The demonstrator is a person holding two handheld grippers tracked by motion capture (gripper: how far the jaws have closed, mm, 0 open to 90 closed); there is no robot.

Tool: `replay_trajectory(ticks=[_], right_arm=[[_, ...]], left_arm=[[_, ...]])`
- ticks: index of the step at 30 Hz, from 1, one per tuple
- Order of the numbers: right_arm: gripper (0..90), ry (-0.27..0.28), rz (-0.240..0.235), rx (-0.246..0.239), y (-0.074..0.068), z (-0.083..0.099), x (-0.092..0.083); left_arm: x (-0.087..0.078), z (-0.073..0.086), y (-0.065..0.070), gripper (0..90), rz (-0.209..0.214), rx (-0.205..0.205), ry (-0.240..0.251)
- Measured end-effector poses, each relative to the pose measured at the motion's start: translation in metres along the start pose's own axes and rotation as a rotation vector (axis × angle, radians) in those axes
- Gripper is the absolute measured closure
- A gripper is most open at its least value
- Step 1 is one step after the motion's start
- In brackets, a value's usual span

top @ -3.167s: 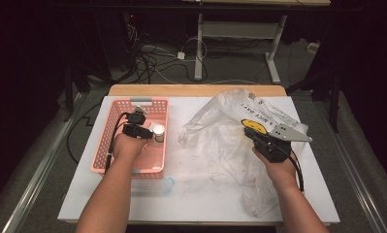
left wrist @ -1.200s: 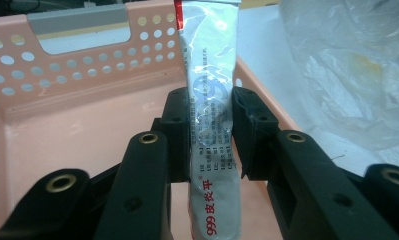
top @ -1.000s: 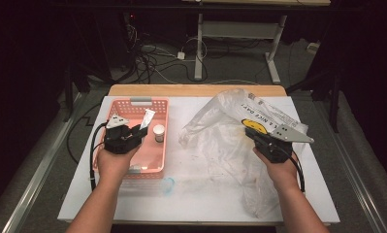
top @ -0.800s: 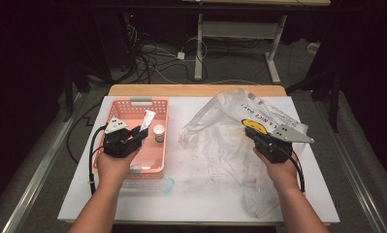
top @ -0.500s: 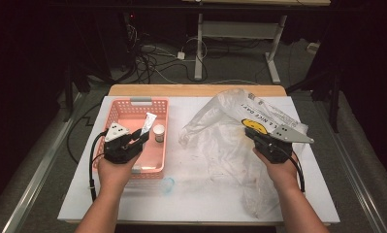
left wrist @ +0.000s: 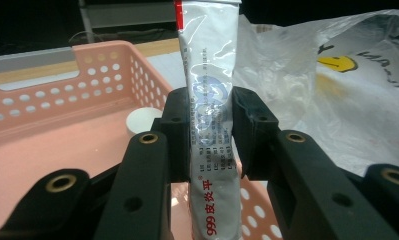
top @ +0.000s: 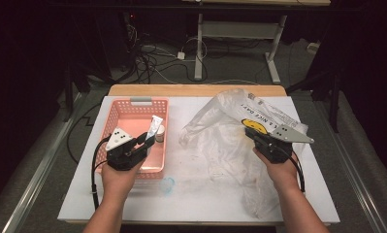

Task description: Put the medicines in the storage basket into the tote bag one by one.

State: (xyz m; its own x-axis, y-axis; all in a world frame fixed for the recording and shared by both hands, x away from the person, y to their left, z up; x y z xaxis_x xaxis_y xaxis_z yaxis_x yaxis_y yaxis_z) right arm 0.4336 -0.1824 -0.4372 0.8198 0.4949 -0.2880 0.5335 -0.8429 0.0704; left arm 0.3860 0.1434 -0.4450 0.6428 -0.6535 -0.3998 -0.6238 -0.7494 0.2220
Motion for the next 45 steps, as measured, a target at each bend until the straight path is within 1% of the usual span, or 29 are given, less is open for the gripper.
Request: replay_trajectory(ticks=[5, 17, 18, 19, 25, 34, 45], right_arm=[[90.0, 0.003, -0.002, 0.004, 0.001, -0.001, -0.001], [90.0, 0.007, -0.004, 0.008, 0.002, -0.001, -0.002], [90.0, 0.008, -0.002, 0.011, 0.002, -0.001, -0.002], [90.0, 0.008, -0.001, 0.011, 0.002, -0.001, -0.002], [90.0, 0.011, 0.0, 0.012, 0.002, -0.002, -0.003], [90.0, 0.008, 0.001, 0.009, 0.002, -0.002, -0.003], [90.0, 0.007, -0.006, 0.004, 0.0, -0.002, -0.002]], left_arm=[[0.002, -0.001, 0.006, 68.9, 0.017, 0.0, 0.002], [0.009, -0.004, 0.031, 68.8, 0.076, 0.027, 0.004], [0.009, -0.004, 0.031, 68.9, 0.076, 0.027, 0.004], [0.01, -0.003, 0.035, 68.8, 0.084, 0.033, 0.0], [0.015, -0.002, 0.048, 68.8, 0.117, 0.043, -0.005], [0.023, -0.002, 0.068, 68.9, 0.161, 0.071, -0.015], [0.034, 0.002, 0.087, 68.8, 0.202, 0.094, -0.039]])
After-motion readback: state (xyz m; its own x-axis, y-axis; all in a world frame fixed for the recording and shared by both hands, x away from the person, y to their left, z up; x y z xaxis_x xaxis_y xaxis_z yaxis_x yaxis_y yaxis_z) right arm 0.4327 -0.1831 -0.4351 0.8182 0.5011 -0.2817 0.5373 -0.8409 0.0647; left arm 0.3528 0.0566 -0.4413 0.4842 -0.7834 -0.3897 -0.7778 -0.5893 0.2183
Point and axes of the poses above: each handheld gripper's, and its own axes: x roughly forward along the jaws, z roughly out of its underside, y roughly to its right, the point moved 9 cm from there along x, roughly forward along the jaws, and after that the axes turned 8 degrees about z, right-handed, at the moved point
